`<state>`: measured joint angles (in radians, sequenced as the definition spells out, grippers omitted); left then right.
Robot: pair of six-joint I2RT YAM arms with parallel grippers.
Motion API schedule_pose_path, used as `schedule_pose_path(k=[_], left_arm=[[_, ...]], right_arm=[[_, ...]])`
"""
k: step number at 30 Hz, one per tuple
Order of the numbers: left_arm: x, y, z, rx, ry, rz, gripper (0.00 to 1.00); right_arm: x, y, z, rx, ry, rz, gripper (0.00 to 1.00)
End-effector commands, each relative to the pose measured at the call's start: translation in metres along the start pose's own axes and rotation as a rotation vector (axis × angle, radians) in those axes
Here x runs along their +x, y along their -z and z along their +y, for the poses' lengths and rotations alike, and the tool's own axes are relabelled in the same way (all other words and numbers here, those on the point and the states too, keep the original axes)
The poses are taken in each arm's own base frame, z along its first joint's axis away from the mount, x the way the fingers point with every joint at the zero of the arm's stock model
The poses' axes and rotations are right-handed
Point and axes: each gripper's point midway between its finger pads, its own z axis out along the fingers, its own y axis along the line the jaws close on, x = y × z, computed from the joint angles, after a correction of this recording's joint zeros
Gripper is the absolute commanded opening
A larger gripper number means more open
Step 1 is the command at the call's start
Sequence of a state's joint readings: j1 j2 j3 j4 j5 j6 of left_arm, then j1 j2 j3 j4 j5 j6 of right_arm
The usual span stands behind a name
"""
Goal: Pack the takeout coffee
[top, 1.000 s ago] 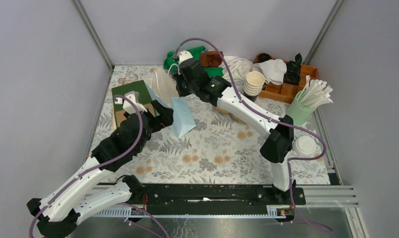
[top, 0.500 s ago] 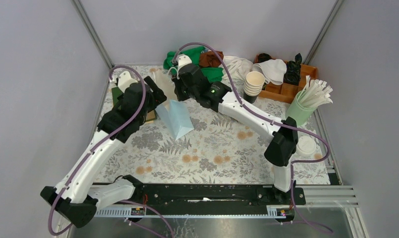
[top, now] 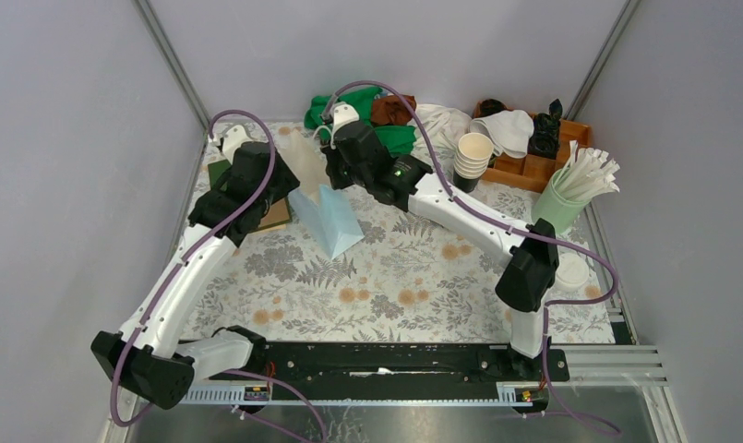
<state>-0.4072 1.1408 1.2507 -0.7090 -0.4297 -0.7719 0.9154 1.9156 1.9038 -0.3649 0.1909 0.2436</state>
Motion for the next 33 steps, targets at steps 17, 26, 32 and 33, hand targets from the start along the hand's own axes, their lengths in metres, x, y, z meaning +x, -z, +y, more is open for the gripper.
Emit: schedule_pose_path(k=[17,26,32,33], left_arm=[[-0.032,0.007,0.016,-0.003,-0.113,-0.066,0.00],[-0.051,0.030,-0.021,0.146,-0.137,-0.041,0.00],[-0.050,0.031,-0.033,0.183,-0.139,-0.004,0.00],[-0.049,0.030,-0.033,0.183,-0.137,0.000,0.00]], right_arm=[[-0.045,0.048,-0.005,0.037,-0.070,-0.138,0.36],[-0.065,0.087,0.014,-0.091,-0.034,-0.154,0.87],[-0.085,0.135,0.011,-0.118,-0.037,-0.225,1.00],[-0.087,0.142,0.008,-0.111,-0.041,-0.237,1.00]])
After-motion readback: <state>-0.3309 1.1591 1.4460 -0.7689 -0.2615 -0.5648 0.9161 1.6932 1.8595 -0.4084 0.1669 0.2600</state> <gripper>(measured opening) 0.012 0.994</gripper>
